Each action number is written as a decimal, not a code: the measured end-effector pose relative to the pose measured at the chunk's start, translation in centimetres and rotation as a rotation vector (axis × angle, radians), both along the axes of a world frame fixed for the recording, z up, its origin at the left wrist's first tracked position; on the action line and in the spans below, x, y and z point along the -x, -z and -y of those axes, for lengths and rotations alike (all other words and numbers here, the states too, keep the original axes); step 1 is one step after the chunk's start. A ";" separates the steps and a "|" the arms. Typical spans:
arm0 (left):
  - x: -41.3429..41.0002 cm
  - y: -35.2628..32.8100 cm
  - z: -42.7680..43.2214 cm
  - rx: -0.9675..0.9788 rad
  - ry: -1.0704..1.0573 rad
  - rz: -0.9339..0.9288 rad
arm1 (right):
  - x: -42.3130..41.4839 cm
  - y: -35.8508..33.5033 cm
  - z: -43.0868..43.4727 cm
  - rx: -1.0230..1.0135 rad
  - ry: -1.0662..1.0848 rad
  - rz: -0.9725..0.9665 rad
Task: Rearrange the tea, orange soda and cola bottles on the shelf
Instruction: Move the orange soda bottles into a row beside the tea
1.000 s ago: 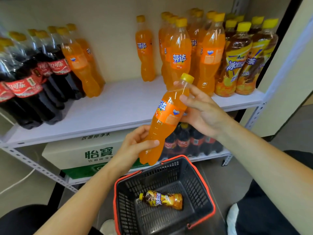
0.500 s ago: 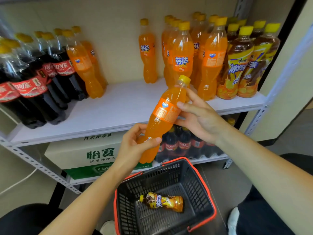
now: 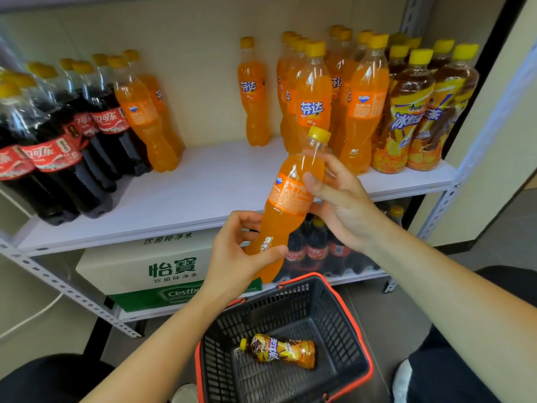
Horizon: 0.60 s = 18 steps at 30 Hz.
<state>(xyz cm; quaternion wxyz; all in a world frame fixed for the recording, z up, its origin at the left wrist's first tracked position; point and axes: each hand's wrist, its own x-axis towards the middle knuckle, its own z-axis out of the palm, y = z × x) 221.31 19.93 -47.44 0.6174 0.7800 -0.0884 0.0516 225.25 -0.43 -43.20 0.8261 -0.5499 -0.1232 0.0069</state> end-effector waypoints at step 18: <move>-0.1 0.1 -0.2 0.124 0.088 -0.114 | -0.2 -0.4 0.1 0.111 -0.023 0.018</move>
